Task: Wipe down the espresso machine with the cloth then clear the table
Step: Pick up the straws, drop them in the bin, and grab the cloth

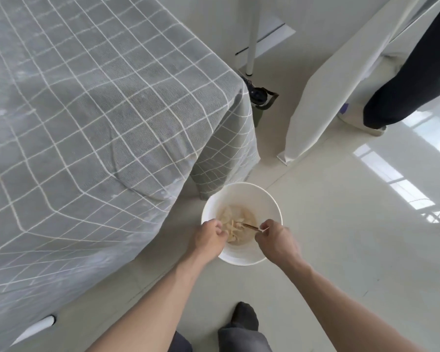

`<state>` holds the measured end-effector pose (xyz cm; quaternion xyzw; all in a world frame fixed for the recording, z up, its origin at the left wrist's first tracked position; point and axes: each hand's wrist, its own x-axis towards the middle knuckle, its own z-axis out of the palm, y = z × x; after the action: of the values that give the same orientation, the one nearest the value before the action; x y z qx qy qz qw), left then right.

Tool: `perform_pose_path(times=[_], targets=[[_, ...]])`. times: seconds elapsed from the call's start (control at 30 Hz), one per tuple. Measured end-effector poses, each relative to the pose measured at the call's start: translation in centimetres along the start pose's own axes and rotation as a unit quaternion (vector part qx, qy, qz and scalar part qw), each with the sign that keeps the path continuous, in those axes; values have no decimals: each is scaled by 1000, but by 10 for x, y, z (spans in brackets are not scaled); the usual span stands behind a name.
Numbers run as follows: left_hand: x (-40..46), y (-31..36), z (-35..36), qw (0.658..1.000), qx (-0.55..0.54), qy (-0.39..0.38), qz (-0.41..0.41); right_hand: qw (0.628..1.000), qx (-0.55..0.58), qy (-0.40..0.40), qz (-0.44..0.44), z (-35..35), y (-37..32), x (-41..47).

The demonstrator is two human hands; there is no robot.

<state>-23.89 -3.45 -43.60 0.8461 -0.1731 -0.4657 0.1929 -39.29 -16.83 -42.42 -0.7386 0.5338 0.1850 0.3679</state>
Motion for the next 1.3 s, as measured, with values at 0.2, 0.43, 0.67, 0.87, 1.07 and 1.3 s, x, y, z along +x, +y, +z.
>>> perform_pose_path(times=[0.2,0.43,0.67,0.87,1.07,1.3], targets=[[-42,6,-24,998,52,-17,9,999,21,-18,-25,-9,0,-36],[-130,51,-90,999,35,-10,34,997,39,-21,-60,-70,-35,-99],[-241,101,-154,994,27,39,103,992,35,-1,-119,-142,-94,-175],[-317,121,-209,987,5,91,135,983,22,-1,-182,-185,-160,-244],[-372,120,-273,980,-2,148,130,966,15,-10,-258,-214,-227,-294],[-416,78,-330,974,-24,206,93,950,-33,-7,-311,-215,-292,-329]])
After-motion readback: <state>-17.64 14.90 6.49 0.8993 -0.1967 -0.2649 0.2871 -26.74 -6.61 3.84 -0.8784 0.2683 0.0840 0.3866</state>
